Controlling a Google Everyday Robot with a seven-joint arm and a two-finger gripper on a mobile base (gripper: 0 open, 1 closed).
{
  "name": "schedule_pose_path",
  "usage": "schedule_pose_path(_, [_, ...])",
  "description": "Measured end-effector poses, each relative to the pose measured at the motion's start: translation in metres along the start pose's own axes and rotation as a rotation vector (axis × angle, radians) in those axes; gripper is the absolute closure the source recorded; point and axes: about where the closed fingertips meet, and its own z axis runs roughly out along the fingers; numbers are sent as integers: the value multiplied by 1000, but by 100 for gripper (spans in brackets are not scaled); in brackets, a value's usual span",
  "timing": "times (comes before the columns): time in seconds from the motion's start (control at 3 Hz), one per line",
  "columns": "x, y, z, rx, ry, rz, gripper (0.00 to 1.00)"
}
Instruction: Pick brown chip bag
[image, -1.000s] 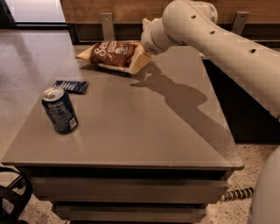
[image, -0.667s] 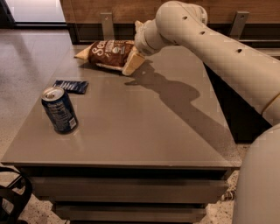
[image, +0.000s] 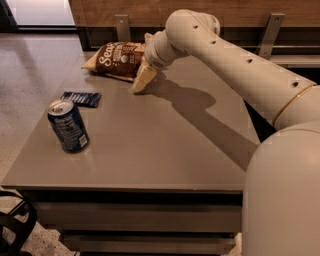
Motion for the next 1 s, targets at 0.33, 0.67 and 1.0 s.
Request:
schedule_pose_path(0.33, [0, 2, 3, -5, 0, 0, 15])
schedule_pose_path(0.67, [-1, 5, 7, -11, -1, -1, 47])
schedule_pose_path(1.0, [-1, 6, 8, -14, -1, -1, 70])
